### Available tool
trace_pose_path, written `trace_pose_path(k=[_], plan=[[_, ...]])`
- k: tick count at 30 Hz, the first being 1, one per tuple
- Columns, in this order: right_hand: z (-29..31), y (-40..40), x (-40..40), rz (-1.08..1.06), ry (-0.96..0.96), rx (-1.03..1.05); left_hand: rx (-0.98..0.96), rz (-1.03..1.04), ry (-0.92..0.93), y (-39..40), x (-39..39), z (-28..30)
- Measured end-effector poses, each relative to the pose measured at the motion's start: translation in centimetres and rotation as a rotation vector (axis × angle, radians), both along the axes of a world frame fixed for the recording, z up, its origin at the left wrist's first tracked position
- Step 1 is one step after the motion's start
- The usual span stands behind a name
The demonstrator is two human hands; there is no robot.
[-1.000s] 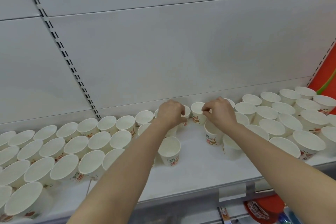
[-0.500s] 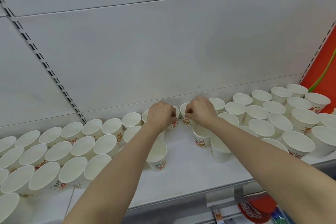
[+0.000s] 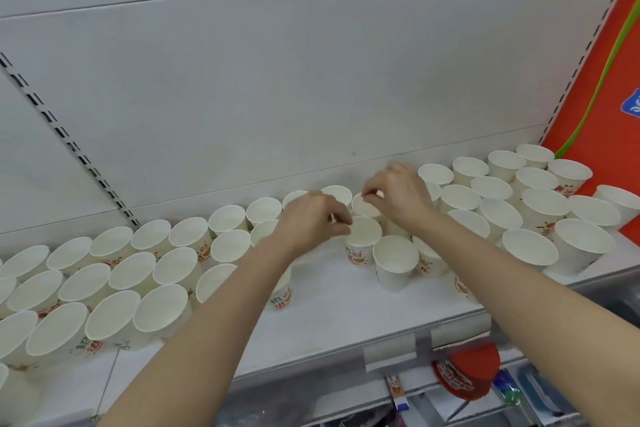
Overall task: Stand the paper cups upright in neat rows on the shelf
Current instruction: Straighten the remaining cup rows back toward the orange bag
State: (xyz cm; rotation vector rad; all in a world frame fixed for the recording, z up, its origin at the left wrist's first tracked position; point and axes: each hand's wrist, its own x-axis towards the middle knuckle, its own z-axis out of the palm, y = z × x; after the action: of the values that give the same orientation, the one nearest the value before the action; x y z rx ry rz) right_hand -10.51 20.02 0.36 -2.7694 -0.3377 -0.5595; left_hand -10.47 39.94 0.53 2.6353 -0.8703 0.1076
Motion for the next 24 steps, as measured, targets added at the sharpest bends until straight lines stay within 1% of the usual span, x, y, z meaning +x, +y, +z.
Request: trace_pose_path(k=[2,4,8,11,14,19,21,24], plan=[[0.2,-1.3,-2.5,-0.02,0.014,0.054,0.099,-0.062,0.055,-0.9,-1.2,0.0],[-0.1,-2.4,-5.3,0.018,0.043,0.097,0.174,-0.056,0.042,-1.6,-1.9,-0.2],[-1.0,-4.1,-9.8,0.141,0.093,0.135,0.151,0.002,0.02,-2.0,-2.9,-0.5],[-1.7,-4.2,-11.1,0.175,0.052,0.048,0.029,0.066,-0.025,-1.7,-3.5,-0.1],[-2.2,-3.6,-11.6,0.182,0.013,-0.043,-0.093,0.178,-0.036,-1.0,-4.6,0.5],[-2.8,-3.2,-11.7,0.143,-0.008,-0.075,-0.274,0.273,-0.027,1.5,-7.4,1.6],[-3.0,-3.2,-11.5,0.129,-0.017,-0.104,-0.308,0.292,-0.031,2.9,-8.5,1.9],[-2.8,-2.8,-12.0,0.102,-0.019,-0.073,-0.344,0.304,-0.018,4.7,-10.5,2.0]])
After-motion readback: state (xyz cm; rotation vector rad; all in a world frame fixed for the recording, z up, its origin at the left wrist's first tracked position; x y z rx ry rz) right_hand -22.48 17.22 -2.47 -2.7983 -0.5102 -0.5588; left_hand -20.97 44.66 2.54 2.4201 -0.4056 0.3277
